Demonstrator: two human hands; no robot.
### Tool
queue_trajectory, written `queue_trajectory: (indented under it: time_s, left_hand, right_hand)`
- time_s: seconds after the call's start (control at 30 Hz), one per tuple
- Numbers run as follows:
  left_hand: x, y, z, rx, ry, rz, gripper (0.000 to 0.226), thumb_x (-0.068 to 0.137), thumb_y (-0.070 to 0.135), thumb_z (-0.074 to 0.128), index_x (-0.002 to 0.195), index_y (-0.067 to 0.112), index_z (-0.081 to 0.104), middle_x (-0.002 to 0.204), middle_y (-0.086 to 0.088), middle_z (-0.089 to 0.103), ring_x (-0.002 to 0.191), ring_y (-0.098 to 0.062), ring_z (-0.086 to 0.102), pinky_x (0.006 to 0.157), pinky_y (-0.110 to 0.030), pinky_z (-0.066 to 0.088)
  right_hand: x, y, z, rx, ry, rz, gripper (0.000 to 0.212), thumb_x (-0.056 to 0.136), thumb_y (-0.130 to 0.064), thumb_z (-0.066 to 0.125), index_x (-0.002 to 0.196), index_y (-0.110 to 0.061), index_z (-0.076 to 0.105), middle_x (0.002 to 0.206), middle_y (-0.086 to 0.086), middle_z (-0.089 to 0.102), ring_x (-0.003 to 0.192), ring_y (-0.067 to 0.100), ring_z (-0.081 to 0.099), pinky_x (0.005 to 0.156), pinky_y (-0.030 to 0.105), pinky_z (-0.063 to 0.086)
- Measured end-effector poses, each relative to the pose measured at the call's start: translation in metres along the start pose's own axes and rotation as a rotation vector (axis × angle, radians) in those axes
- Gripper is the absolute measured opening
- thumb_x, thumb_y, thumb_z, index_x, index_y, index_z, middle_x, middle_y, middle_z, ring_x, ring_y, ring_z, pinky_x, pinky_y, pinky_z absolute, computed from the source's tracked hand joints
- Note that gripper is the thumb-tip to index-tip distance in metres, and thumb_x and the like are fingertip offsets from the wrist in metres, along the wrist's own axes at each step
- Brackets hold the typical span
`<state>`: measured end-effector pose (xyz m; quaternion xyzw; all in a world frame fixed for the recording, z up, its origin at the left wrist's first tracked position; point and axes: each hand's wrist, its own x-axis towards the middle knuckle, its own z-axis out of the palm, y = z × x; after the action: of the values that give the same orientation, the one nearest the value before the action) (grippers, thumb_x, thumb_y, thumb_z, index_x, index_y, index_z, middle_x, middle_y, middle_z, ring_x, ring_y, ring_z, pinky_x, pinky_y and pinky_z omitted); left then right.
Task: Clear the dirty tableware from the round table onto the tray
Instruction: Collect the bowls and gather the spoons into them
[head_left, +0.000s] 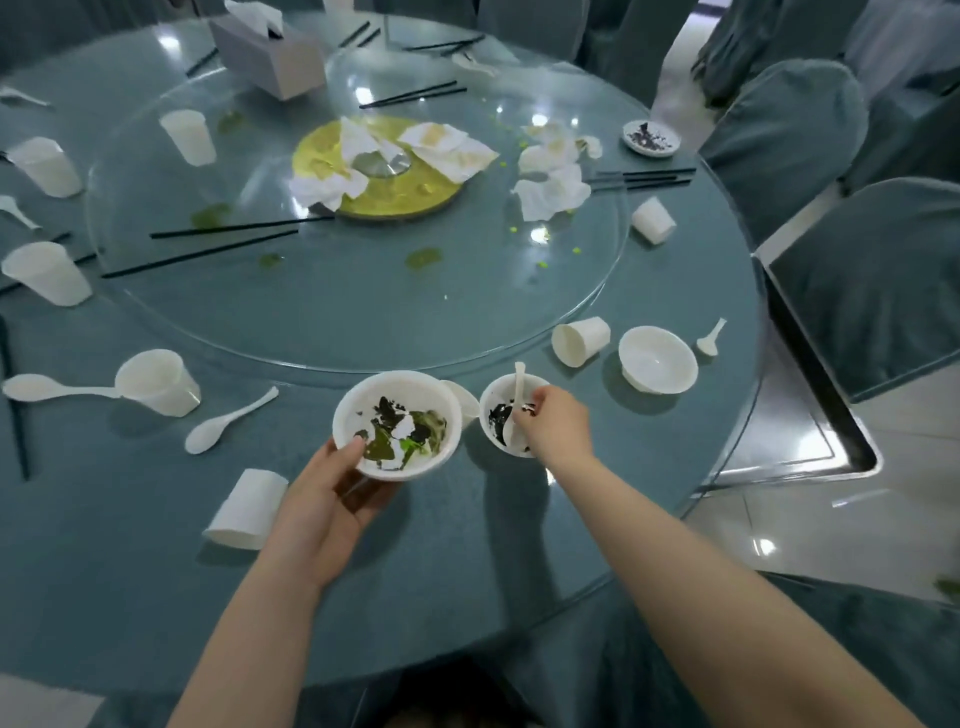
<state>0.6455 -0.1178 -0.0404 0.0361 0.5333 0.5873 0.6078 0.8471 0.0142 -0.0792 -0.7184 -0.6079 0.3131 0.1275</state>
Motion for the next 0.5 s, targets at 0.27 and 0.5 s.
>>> queue_trajectory:
  time_s: [0.27, 0.5]
  left_hand:
    - [0.031, 0.013, 0.001, -0.01, -0.048, -0.06, 0.015, 0.093, 0.018, 0.054, 0.103, 0.017, 0.065, 0.088, -0.002, 0.075, 0.081, -0.015, 0.07, 0.065, -0.029, 0.058]
    - [0.046, 0.014, 0.018, -0.009, -0.034, -0.096, 0.017, 0.094, 0.018, 0.053, 0.107, 0.014, 0.062, 0.1, -0.008, 0.068, 0.091, -0.02, 0.064, 0.06, -0.026, 0.058]
  right_hand:
    - [0.024, -0.001, 0.013, -0.131, -0.083, 0.017, 0.017, 0.074, -0.012, 0.06, 0.061, -0.021, 0.052, 0.062, -0.004, 0.054, 0.069, 0.023, 0.054, 0.05, 0.026, 0.035]
    - [0.027, 0.035, -0.031, 0.215, 0.2, 0.07, 0.017, 0.081, -0.015, 0.061, 0.071, -0.027, 0.065, 0.067, -0.015, 0.061, 0.075, 0.015, 0.06, 0.063, 0.023, 0.037]
